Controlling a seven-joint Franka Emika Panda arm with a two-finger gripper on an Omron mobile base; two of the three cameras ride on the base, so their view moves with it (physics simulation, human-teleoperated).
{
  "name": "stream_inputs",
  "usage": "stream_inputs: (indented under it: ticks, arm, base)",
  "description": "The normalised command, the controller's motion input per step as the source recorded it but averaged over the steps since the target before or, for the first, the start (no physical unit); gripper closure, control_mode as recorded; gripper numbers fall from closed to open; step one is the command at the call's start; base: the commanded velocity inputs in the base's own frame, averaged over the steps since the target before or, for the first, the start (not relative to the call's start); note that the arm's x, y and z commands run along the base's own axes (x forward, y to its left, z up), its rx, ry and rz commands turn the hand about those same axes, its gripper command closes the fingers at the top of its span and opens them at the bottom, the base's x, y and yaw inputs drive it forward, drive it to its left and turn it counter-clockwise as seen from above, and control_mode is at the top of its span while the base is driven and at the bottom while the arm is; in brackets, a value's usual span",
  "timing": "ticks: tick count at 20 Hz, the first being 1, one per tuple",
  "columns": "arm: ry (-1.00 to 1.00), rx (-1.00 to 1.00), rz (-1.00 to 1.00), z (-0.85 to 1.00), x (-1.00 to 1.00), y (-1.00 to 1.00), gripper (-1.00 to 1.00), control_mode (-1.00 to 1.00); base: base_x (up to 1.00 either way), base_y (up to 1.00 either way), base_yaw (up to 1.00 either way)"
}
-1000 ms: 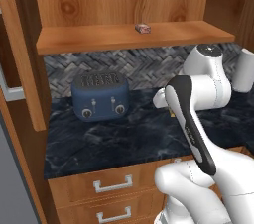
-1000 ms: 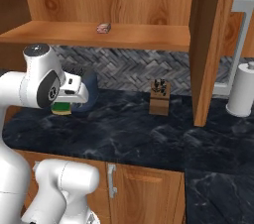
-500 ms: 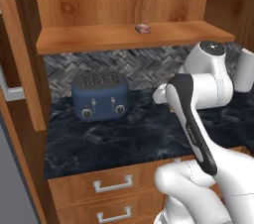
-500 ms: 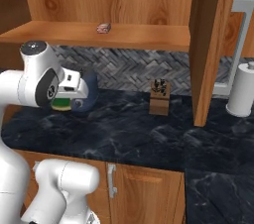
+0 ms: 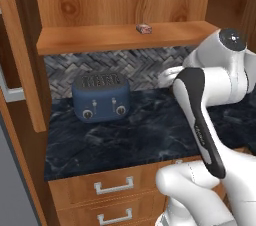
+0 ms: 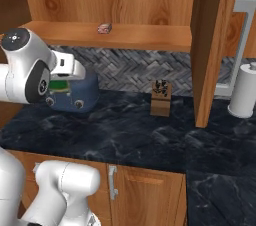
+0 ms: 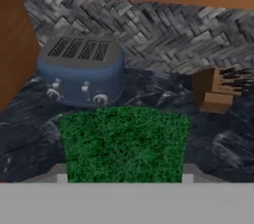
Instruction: Pick up the sponge and bar soap from the sink, and place them back in the cabinet, and close the cabinet doors.
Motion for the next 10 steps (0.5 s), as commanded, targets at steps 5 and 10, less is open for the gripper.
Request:
stream_inputs:
  ticks: [5,10]
  arm:
    - [-0.14,0.0,0.0,0.77,0.07,0.0,1.0,-1.0]
    - [-0.09,0.0,0.0,0.69,0.04,0.0,1.0,-1.0]
  base:
    - [0.0,0.0,0.0]
    - [0.0,0.0,0.0]
